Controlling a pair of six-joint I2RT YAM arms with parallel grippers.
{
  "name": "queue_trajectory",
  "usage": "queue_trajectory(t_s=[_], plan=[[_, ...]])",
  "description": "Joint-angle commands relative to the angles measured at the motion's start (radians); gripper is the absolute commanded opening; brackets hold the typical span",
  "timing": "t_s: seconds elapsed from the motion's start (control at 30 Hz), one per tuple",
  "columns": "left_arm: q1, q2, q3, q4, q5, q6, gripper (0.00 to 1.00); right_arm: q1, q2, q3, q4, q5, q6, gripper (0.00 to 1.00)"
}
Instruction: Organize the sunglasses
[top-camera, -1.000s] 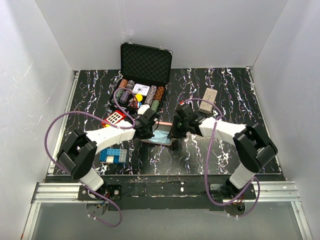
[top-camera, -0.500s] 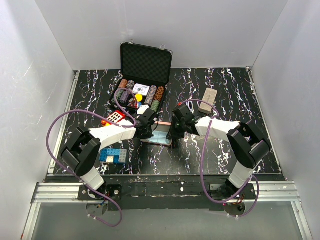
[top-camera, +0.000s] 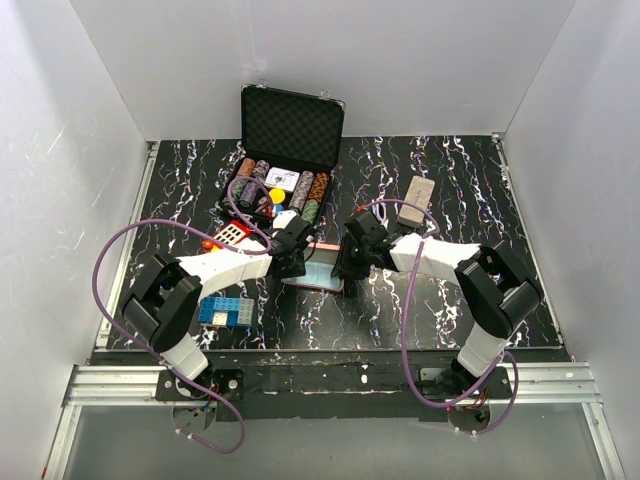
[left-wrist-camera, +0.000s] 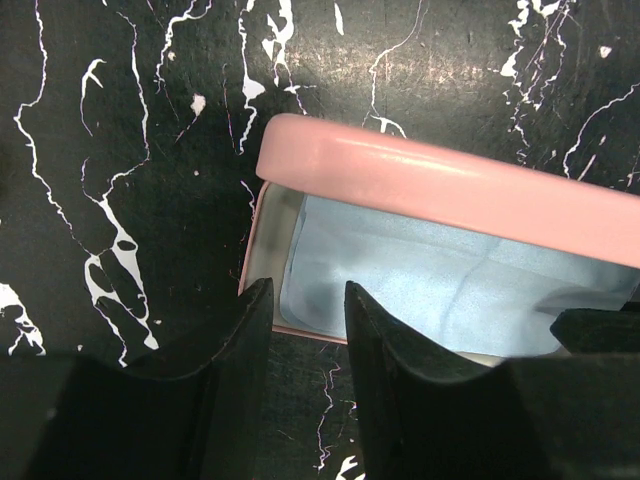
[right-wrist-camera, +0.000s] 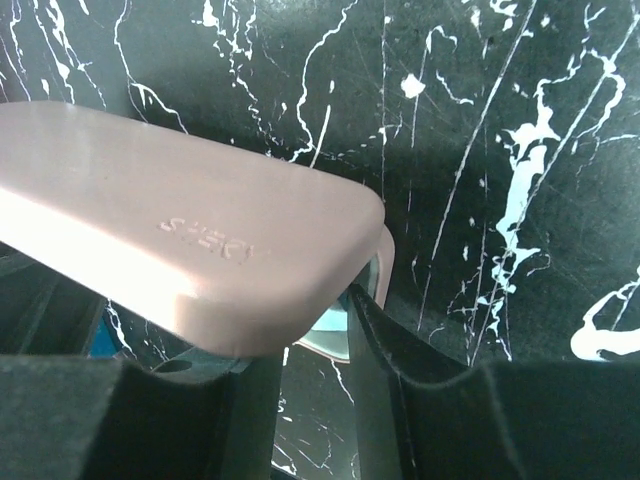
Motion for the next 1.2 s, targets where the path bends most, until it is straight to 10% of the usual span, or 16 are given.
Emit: queue_trajectory(t_s=[0.0, 0.47, 0.73, 1.0, 1.17], plan=[[0.005, -0.011, 0.012, -0.008, -0.024, -0.004, 0.39, 0.016, -0.062, 0.041, -0.033, 0.033, -0.003, 0.4], [0.005, -0.272, -0.047, -0.011, 0.102, -0.003, 0.98, 0.027, -0.293, -0.036, -0.137, 0.155, -0.045, 0.65], [0.005, -0.517, -0.085, -0.099, 0.124, -0.024, 0.98, -0.022, -0.43, -0.047, -0.177, 0.377, -0.263, 0.89], [0.005, -0.657, -0.139, -0.192, 0.108, -0.079, 0.98, -0.327, -0.164, 0.165, -0.168, 0.006, -0.379, 0.9], [0.005, -0.68, -0.151, -0.217, 0.11, -0.104, 0.98, -0.364, 0.06, 0.385, -0.248, 0.034, -0.416, 0.86]])
